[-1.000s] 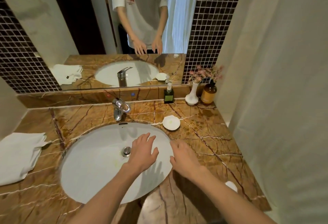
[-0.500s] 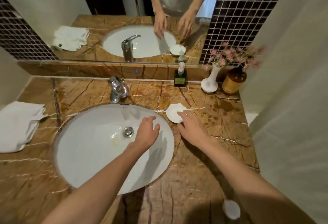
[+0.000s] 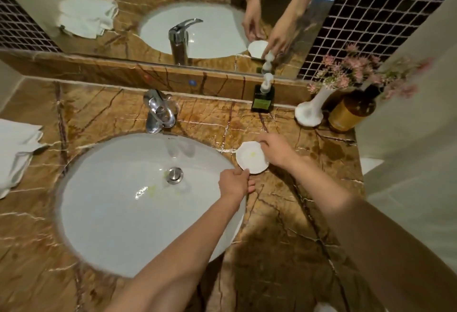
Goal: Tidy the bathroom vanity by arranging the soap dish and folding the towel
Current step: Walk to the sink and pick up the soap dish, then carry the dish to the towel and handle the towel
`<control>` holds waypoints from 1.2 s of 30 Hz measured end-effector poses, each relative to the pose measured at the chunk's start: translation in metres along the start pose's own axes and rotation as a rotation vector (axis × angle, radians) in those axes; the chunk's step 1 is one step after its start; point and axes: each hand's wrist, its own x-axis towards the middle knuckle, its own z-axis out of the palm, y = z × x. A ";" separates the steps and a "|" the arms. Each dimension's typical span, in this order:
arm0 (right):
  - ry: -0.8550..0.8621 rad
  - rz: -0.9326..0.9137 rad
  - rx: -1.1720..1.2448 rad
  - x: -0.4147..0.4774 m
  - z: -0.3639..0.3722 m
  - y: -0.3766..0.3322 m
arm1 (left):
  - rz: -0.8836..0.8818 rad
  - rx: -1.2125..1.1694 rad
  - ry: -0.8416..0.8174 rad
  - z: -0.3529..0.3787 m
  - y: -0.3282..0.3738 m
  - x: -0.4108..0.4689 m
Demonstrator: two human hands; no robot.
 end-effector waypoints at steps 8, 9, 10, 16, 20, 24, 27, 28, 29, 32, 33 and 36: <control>0.055 0.054 0.128 0.005 0.010 -0.003 | -0.027 -0.078 0.102 -0.001 0.001 0.011; 0.056 0.052 0.143 0.005 0.010 -0.004 | -0.022 -0.064 0.111 -0.003 0.000 0.010; 0.052 0.050 0.162 0.005 0.011 -0.006 | -0.020 -0.059 0.119 -0.007 0.000 0.010; -0.005 -0.019 0.120 0.013 0.021 -0.047 | -0.028 -0.144 0.176 -0.043 0.001 0.009; -0.070 -0.057 0.090 0.022 0.034 -0.088 | -0.075 -0.282 0.194 -0.078 0.006 0.003; -0.163 -0.117 0.030 0.029 0.055 -0.127 | -0.166 -0.426 0.213 -0.115 0.009 0.000; -0.183 -0.156 -0.037 0.032 0.072 -0.148 | -0.244 -0.536 0.154 -0.137 0.007 0.001; -0.188 -0.170 -0.058 0.032 0.076 -0.153 | -0.273 -0.576 0.126 -0.144 0.007 0.002; -0.195 -0.181 -0.077 0.033 0.079 -0.158 | -0.298 -0.604 0.101 -0.149 0.006 0.003; -0.217 -0.195 -0.099 0.033 0.085 -0.166 | -0.327 -0.629 0.060 -0.160 0.000 0.005; -0.223 -0.196 -0.095 0.033 0.086 -0.167 | -0.326 -0.623 0.061 -0.162 -0.001 0.004; -0.225 -0.180 -0.032 0.029 0.088 -0.168 | -0.250 -0.561 0.117 -0.165 -0.004 -0.001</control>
